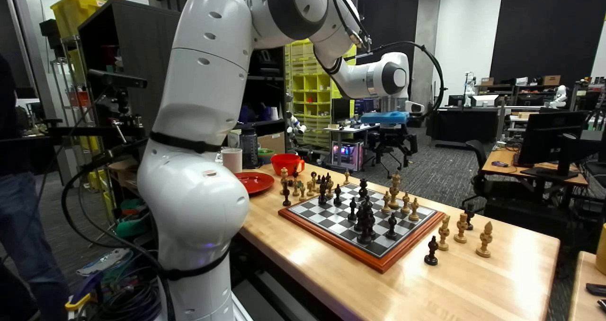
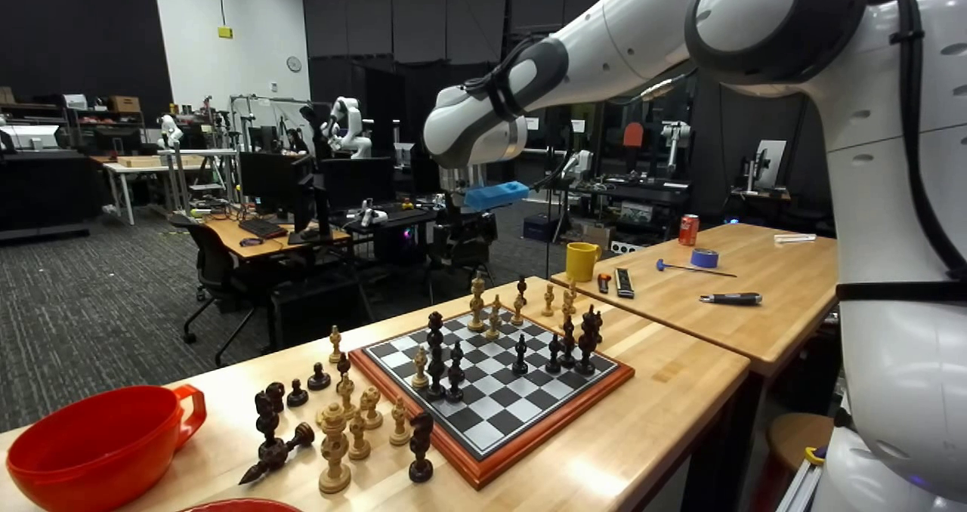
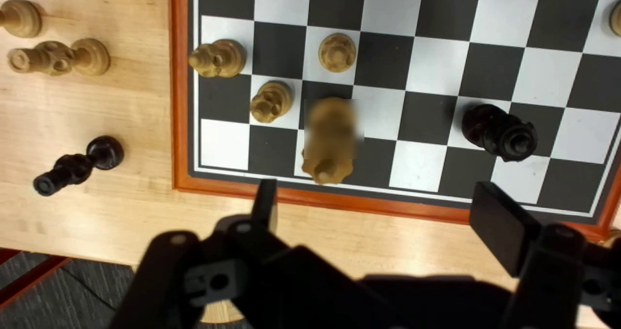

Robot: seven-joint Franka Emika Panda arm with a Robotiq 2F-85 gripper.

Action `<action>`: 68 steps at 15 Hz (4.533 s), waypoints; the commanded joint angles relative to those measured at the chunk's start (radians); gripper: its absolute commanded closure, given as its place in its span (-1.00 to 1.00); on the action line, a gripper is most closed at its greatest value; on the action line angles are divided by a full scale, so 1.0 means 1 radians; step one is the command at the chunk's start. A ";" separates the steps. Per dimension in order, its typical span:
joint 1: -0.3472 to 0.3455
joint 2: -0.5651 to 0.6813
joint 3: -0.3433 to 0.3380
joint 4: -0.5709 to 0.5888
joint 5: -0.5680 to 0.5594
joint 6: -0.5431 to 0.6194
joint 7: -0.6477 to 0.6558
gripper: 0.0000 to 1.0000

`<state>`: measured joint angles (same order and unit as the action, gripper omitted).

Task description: Move a chess piece forward on the chess board

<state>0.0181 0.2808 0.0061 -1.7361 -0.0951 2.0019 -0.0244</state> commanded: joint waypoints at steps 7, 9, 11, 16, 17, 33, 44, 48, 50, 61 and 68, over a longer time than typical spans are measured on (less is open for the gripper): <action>-0.013 0.038 -0.003 0.022 0.011 -0.030 -0.017 -1.00; -0.020 0.046 -0.003 0.027 0.017 -0.030 -0.022 -1.00; -0.022 0.052 -0.005 0.031 0.012 -0.032 -0.023 -1.00; -0.029 0.056 -0.006 0.037 0.015 -0.028 -0.030 -0.37; -0.028 0.056 -0.005 0.038 0.014 -0.027 -0.031 -0.24; -0.009 0.059 -0.008 0.076 -0.027 -0.036 -0.018 0.85; -0.011 0.133 -0.007 0.159 -0.031 -0.040 -0.041 0.85; -0.012 0.154 -0.012 0.189 -0.037 -0.051 -0.045 0.85; -0.014 0.159 -0.014 0.195 -0.040 -0.057 -0.048 0.85; -0.010 0.152 -0.013 0.203 -0.038 -0.088 -0.058 -0.43; -0.015 -0.008 -0.010 0.097 -0.015 -0.132 -0.041 -1.00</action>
<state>0.0014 0.3996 -0.0053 -1.5436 -0.1157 1.9036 -0.0718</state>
